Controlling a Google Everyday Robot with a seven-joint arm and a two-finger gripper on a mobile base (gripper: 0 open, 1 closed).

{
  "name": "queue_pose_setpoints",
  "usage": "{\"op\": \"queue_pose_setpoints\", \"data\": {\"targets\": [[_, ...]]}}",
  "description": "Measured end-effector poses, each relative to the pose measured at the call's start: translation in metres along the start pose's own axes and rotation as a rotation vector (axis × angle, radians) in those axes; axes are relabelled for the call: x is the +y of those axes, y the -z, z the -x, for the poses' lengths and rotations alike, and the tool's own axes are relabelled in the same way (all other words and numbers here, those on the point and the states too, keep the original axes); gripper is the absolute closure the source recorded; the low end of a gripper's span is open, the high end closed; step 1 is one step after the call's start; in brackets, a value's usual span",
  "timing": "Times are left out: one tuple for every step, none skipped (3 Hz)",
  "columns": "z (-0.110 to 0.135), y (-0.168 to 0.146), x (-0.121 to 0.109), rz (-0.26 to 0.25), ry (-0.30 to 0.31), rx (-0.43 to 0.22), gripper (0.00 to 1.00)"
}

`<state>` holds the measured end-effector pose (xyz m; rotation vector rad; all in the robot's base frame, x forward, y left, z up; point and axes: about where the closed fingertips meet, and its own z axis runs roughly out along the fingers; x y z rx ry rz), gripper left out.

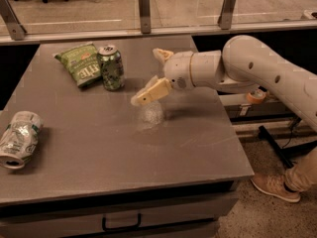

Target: Move green can near green jalapeno chip bag

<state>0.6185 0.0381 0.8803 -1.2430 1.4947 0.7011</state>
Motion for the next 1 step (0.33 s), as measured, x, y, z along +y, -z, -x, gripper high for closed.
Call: {"op": "queue_pose_setpoints", "data": {"targets": [[0.0001, -0.0001, 0.0001, 0.0, 0.0, 0.0, 0.0]]}}
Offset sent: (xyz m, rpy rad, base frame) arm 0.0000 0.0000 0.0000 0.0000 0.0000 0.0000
